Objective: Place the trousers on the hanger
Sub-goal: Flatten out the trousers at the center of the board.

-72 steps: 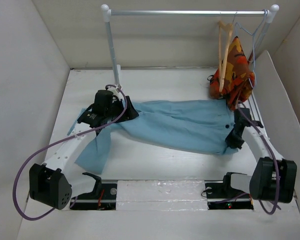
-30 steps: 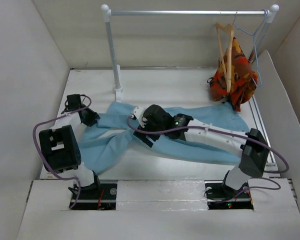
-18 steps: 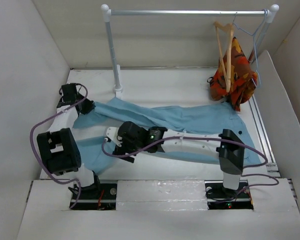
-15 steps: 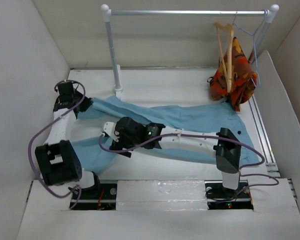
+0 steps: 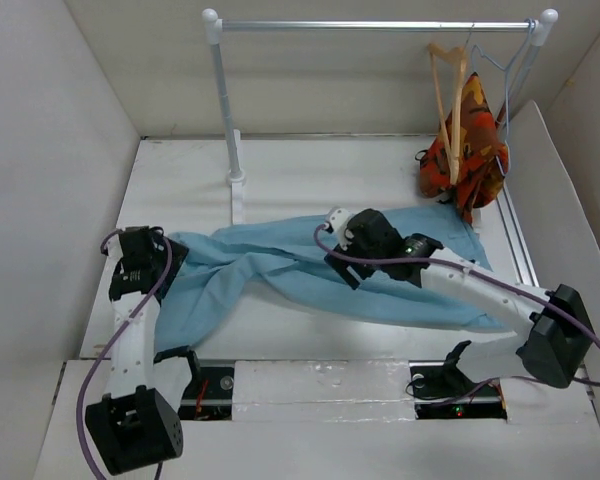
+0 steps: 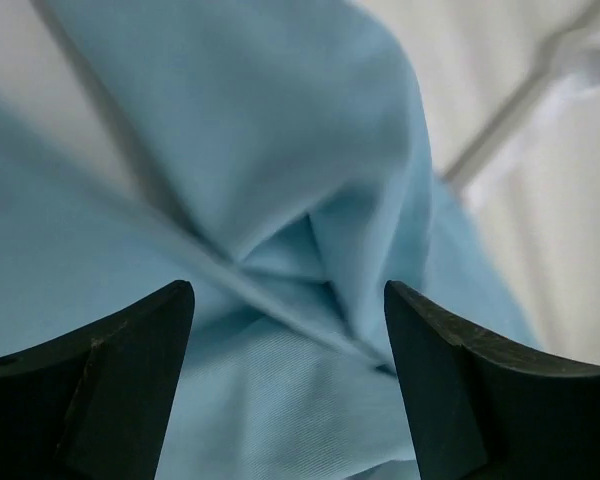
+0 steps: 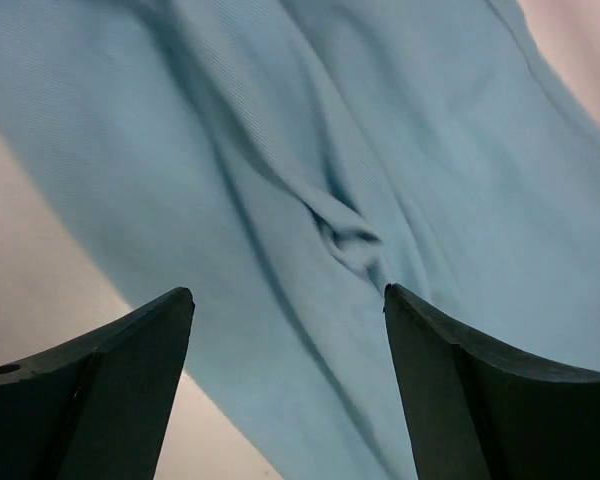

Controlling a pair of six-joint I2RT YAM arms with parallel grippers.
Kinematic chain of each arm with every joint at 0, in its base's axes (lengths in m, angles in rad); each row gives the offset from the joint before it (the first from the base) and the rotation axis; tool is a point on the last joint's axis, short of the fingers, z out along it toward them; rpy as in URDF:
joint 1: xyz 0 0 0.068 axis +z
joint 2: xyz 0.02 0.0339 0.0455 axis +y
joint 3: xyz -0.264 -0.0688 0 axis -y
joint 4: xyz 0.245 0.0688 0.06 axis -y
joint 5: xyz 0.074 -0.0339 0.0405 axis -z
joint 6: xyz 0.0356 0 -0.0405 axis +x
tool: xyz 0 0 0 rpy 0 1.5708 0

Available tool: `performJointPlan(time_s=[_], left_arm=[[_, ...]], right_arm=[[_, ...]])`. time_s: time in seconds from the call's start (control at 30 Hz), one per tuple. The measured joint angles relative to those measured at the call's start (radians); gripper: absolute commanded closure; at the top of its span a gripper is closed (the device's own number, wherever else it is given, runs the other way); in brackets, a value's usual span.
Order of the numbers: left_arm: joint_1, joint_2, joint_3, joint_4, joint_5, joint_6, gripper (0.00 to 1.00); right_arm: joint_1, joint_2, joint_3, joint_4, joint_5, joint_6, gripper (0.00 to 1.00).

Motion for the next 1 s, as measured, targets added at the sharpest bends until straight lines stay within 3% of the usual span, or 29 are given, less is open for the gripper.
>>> performJointPlan(time_s=[0.07,0.17,0.33,0.47,0.6,0.7,0.87,0.93,0.97,1.0], left_arm=[[0.005,0.035,-0.002,-0.082,-0.021,-0.011,0.27],[0.005,0.047,0.095,-0.150,-0.070,-0.003,0.26],[0.009,0.099,0.293,-0.021,-0.116,0.051,0.22],[0.009,0.223,0.319,0.054,-0.113,0.076,0.19],[0.010,0.497,0.360,0.085,-0.024,0.092,0.19],[0.009,0.669,0.329,0.077,0.059,0.092,0.16],[0.009,0.653,0.220,0.061,0.117,0.084,0.15],[0.010,0.646,0.220,0.076,0.126,0.077,0.40],[0.009,0.646,0.220,0.084,0.126,0.077,0.58],[0.009,0.648,0.220,0.089,0.124,0.075,1.00]], right_arm=[[-0.086,-0.019,-0.039,-0.021,-0.011,0.002,0.19],[-0.198,-0.061,-0.082,-0.035,-0.024,0.002,0.35],[-0.290,-0.079,-0.133,0.008,-0.071,-0.002,0.35],[-0.317,0.036,-0.161,0.077,-0.112,0.001,0.36],[-0.320,0.132,-0.199,0.137,-0.153,0.007,0.43],[-0.319,0.124,-0.232,0.155,-0.176,0.007,0.41],[-0.299,0.007,-0.277,0.162,-0.201,0.016,0.37],[-0.270,-0.004,-0.277,0.170,-0.212,0.019,0.36],[-0.253,-0.002,-0.276,0.171,-0.216,0.022,0.36],[-0.240,0.002,-0.276,0.169,-0.217,0.023,0.36]])
